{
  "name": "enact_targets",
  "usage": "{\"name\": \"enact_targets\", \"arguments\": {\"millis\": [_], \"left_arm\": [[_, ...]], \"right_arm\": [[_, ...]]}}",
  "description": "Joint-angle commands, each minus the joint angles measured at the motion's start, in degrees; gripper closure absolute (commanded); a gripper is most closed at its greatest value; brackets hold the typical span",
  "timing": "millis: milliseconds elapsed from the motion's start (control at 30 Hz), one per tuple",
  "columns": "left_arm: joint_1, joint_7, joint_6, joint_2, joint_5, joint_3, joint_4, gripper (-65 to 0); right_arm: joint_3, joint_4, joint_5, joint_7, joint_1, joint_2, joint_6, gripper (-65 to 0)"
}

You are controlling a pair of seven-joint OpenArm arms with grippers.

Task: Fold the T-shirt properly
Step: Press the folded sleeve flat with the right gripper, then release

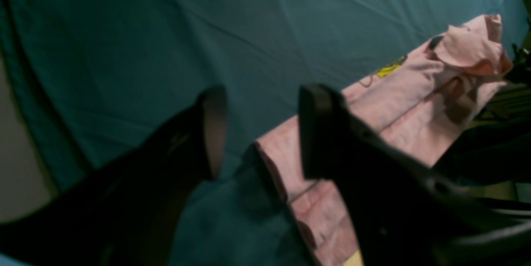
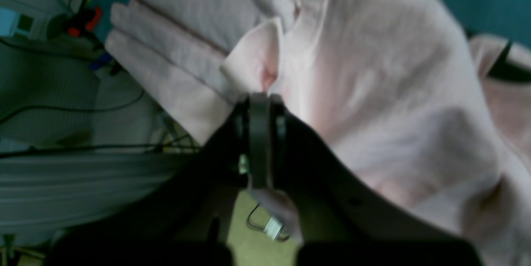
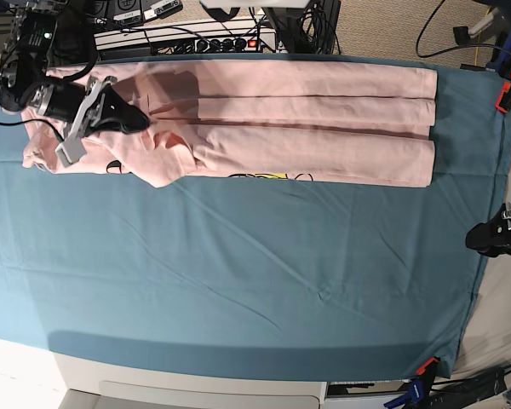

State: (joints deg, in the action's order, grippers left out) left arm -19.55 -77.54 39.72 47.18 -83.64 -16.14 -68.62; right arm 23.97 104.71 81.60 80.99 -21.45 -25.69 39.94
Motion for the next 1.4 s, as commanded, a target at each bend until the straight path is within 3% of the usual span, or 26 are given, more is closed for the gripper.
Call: {"name": "enact_targets", "arguments": {"millis": [0,600,767,967,1133,1367], "left_arm": [[-1.2,0.9,0.3,1.7,-1.4,-0.5,-0.8,-29.2],[-1.3,1.2,0.3,1.7,-1.4,-0.5,-0.8,-29.2],[-1.3,1.7,0.3,1.7,-1.4,-0.5,-0.8,-29.2],[-1.2,1.7,0.3,1.7,-1.4,-0.5,-0.8,-29.2],[-1.2,1.8,0.3,1.7,-1.4,-0.5,-0.8,-29.2],[-1.2,2.2,0.3,1.7,-1.4,-0.5,-0.8,-29.2]], "right_arm": [[0.4,1.0,2.5,-1.0,-0.4,-0.9,0.1,0.0],[0.3,1.0,3.4,-1.0,-3.0,-0.7,0.1,0.0],[0.1,1.0,3.4,-1.0,-3.0,1.3,0.1,0.0],[-5.4,1.0,3.4,-1.0,-3.0,4.5,0.1,0.0],[-10.3,1.0,3.4,-1.0,-3.0,4.4,0.1,0.0],[-10.4,1.0,3.4,-1.0,-3.0,4.4,0.1,0.0]]}}
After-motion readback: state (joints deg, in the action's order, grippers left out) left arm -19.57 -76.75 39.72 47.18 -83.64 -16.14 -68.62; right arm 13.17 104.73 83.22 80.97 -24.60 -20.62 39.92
